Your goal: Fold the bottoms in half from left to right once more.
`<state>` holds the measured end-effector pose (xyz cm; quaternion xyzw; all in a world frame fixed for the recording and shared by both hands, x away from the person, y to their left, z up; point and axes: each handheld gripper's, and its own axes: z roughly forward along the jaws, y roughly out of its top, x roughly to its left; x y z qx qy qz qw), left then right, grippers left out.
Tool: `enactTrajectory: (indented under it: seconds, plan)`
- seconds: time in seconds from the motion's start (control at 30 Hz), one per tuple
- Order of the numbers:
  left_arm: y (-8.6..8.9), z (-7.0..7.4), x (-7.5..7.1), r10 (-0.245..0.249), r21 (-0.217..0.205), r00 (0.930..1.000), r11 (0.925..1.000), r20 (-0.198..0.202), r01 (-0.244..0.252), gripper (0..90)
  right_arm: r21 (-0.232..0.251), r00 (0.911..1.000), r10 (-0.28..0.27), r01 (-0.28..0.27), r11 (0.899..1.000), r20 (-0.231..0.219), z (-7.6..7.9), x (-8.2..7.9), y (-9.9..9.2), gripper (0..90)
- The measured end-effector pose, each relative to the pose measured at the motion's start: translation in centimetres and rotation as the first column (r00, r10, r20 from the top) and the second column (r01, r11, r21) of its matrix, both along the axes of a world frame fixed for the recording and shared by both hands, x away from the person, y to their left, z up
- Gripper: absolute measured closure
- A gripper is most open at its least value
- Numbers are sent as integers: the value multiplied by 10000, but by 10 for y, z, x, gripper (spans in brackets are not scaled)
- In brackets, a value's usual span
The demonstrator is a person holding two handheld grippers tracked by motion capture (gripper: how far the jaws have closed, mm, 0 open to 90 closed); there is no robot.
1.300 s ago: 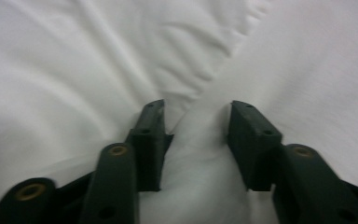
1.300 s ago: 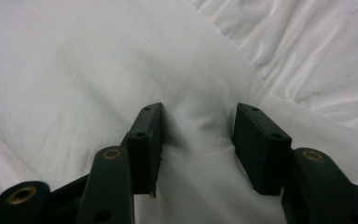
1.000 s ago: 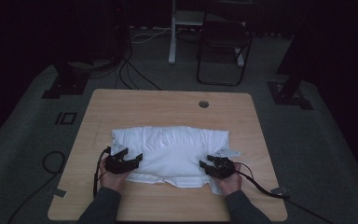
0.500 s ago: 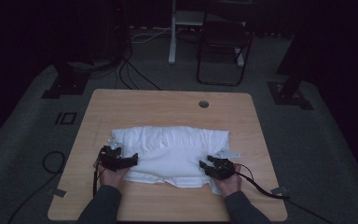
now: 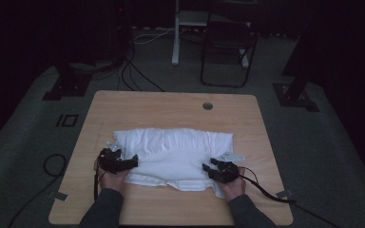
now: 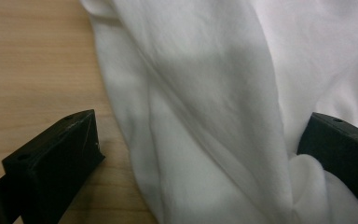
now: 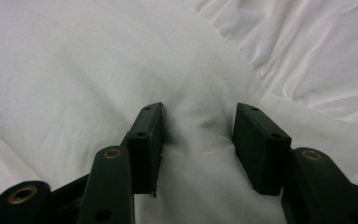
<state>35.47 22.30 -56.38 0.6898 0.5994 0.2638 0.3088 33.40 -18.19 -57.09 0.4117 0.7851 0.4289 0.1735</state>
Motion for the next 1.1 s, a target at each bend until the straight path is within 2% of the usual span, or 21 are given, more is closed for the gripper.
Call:
enactTrajectory:
  seconds: [0.07, 0.1, 0.13, 0.17, 0.33, 0.4, 0.43, 0.5, 0.57, 0.7, 0.73, 0.77, 0.9, 0.93, 0.97, 1.0, 1.1]
  plan:
    - [-2, 0, 0, 65, 162, 10000, 9998, 40, -66, 0, 21, 10000, 29, -29, 10000, -8, 0, 0, 0, 520]
    - [-1, -1, 1, 74, 91, 9999, 9999, -77, -73, 0, 36, 10000, 42, -42, 10000, -8, 0, 0, 0, 520]
    - [1, -1, 2, 74, -202, 9996, 9998, -263, -79, 0, 35, 10000, 43, -43, 10000, -3, 0, 0, 0, 520]
    - [2, -1, 2, 36, -289, 9996, 9996, -275, -44, 0, 39, 10000, 39, -39, 10000, -5, 0, 0, 0, 520]
    - [-4, -2, 0, -162, -60, 9996, 9999, -222, 161, 13, 69, 10000, -16, 17, 10000, -21, 0, 0, 0, 519]
    - [-6, -1, -4, -573, -201, 9983, 9981, 87, 574, 114, 77, 10000, -43, 43, 10000, -31, 0, -1, 1, 519]
    - [-8, 0, -5, -728, -310, 9972, 9968, 189, 734, 213, 81, 10000, -34, 34, 10000, -47, 0, -1, 1, 519]
    - [-9, 0, -7, -979, -511, 9946, 9937, 333, 995, 347, 99, 10000, -9, 10, 10000, -90, 1, 0, 0, 518]
    - [-10, 0, -9, -1243, -705, 9915, 9894, 391, 1268, 477, 80, 9999, 13, -12, 10000, -166, 3, 0, 0, 512]
    - [-11, 0, -8, -1562, -1197, 9871, 9799, 357, 1594, 707, -386, 9999, 98, -102, 9992, -111, 16, -2, 5, 478]
    - [-11, 0, -8, -1562, -1197, 9871, 9799, 357, 1594, 726, -386, 9999, 98, -102, 9992, -111, 16, -2, 5, 478]
    - [-9, 0, -7, -1569, -1392, 9872, 9773, 300, 1596, 745, -235, 9999, 120, -118, 9997, 102, 27, -3, 8, 475]
    - [-5, 0, -6, -1658, -1657, 9859, 9719, 225, 1672, 780, 248, 9977, 384, -398, 9989, 552, 45, -3, 20, 481]
    - [-5, 0, -6, -1658, -1657, 9859, 9719, 225, 1672, 782, 248, 9977, 384, -398, 9989, 552, 45, -3, 20, 481]
    - [-4, 0, -6, -1638, -1775, 9863, 9702, 213, 1650, 787, 201, 9953, 576, -594, 9980, 781, 52, -1, 31, 486]
    - [-4, 0, -6, -1659, -1813, 9859, 9691, 229, 1673, 789, 170, 9950, 595, -610, 9980, 802, 53, 0, 35, 490]
    - [-1, 1, -6, -1716, -1910, 9849, 9663, 229, 1728, 796, 26, 9950, 751, -754, 9971, 666, 51, 6, 48, 512]
